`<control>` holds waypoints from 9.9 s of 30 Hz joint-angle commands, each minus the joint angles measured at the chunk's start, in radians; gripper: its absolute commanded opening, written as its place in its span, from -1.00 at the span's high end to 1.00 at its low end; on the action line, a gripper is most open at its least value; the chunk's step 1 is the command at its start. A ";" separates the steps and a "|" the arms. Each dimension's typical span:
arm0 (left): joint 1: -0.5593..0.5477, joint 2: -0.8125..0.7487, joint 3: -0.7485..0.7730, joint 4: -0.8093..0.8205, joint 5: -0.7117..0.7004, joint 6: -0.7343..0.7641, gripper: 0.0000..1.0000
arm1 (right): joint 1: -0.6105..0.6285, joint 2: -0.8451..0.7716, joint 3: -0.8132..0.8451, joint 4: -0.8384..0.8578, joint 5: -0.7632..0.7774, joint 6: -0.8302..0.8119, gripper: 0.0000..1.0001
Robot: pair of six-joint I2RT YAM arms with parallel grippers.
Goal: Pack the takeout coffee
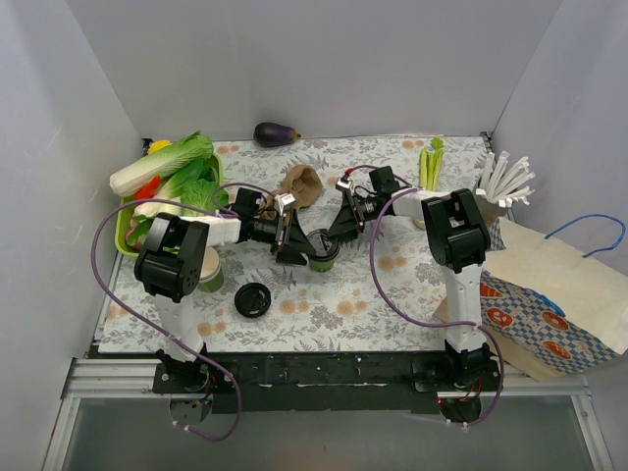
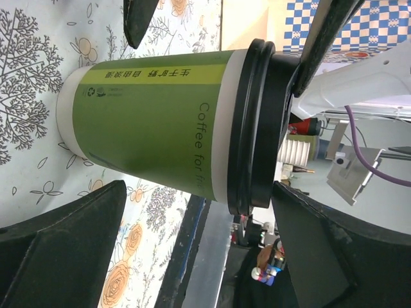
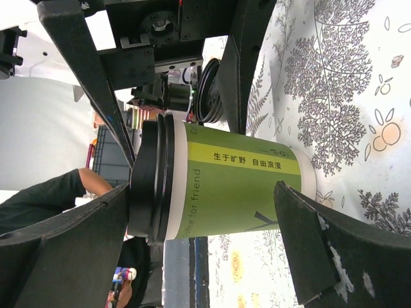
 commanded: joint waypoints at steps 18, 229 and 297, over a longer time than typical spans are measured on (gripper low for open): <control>0.015 0.350 0.107 -0.070 -0.246 -0.009 -0.54 | 0.011 0.081 -0.062 0.137 -0.011 0.155 -0.81; 0.112 -0.138 0.509 -0.710 -0.732 0.719 -0.21 | -0.086 -0.787 -0.588 0.061 1.016 -0.262 -0.96; 0.023 0.057 0.563 -0.734 -0.866 0.741 0.09 | -0.144 -0.822 -0.683 0.098 1.018 -0.273 -0.96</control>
